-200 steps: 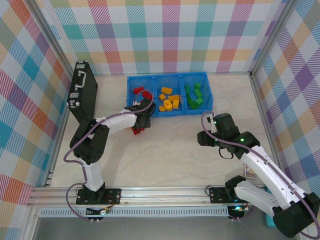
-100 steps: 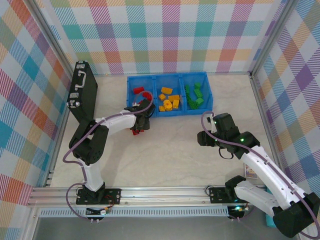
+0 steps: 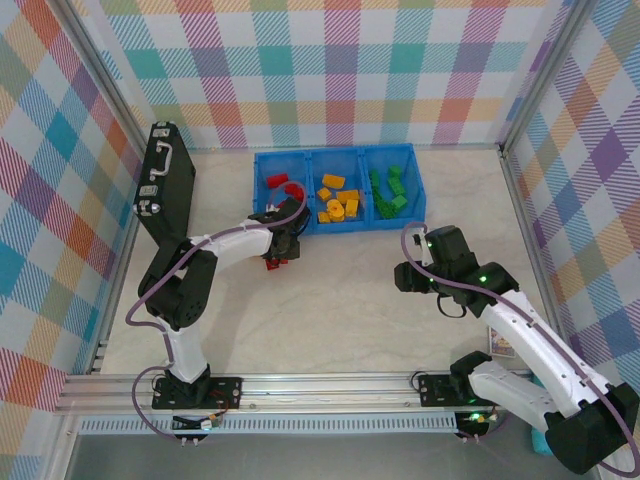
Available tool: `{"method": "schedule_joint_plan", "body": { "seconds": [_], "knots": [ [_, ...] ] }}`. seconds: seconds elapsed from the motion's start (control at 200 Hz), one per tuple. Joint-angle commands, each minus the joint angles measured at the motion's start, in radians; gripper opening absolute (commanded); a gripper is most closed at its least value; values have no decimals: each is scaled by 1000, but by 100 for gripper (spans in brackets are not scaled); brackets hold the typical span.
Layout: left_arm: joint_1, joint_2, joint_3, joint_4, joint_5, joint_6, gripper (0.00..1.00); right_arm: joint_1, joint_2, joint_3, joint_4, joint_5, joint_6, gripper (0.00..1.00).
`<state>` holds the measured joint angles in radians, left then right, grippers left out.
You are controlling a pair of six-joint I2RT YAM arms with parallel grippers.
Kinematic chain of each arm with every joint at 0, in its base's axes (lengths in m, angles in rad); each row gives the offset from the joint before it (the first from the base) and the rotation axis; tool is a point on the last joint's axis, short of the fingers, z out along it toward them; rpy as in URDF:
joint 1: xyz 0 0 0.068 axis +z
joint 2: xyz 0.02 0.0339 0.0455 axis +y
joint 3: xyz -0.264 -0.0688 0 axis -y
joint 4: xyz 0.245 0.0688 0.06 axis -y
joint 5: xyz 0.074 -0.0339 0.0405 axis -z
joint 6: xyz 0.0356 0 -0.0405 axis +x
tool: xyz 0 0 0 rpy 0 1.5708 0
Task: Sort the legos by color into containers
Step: Pick up the lego from the center of the table, then place the lego in the container.
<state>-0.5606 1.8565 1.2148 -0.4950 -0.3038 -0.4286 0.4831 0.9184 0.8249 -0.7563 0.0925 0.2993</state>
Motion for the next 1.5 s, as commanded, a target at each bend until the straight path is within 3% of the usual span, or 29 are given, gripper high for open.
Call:
{"method": "schedule_joint_plan", "body": {
  "seconds": [0.0, 0.235, 0.545, 0.82, 1.18, 1.495],
  "knots": [
    [0, 14, 33, -22, 3, 16, 38, -5, 0, 10, 9, -2, -7, 64],
    [-11, 45, 49, -42, -16, 21, 31, -5, 8, 15, 8, 4, -10, 63],
    [-13, 92, 59, -50, -10, 11, 36, -5, 7, 18, 5, 4, -10, 63],
    [-15, 90, 50, -46, 1, 7, 20, -5, 10, 15, 8, 6, -10, 63],
    [-15, -91, 111, -85, -59, 41, 21, -5, 19, 14, 9, 3, -8, 63],
    [36, -26, 286, -52, -79, 119, 24, -5, 10, 7, 6, 21, 1, 63]
  ]
}}
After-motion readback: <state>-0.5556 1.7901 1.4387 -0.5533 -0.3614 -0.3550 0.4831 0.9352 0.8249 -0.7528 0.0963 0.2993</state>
